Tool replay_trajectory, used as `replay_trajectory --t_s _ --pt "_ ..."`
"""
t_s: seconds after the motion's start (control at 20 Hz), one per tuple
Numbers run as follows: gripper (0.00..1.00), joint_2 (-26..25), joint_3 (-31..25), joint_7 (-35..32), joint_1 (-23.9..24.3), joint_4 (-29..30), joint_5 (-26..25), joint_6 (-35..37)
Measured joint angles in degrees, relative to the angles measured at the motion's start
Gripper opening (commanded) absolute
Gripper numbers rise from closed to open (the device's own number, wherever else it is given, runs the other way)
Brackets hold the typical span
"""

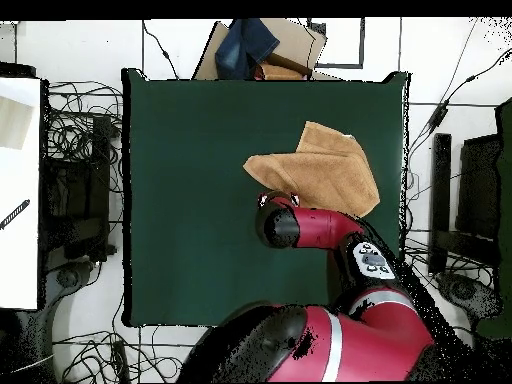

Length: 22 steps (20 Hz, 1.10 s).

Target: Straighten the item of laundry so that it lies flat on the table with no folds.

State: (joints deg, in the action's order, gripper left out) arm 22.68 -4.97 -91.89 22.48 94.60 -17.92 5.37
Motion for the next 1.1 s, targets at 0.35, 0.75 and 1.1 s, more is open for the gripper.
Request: replay_trajectory --t_s 0.35,0.75,1.1 --pt "0.0 1.0 0.1 0.0 -1.0 1.1 0.6 -0.1" --pt "0.0 4.9 0.1 0.0 -5.0 6.8 3.9 -1.5" --pt "0.0 7.3 0.1 0.0 -8.8 12.4 6.8 -5.5"
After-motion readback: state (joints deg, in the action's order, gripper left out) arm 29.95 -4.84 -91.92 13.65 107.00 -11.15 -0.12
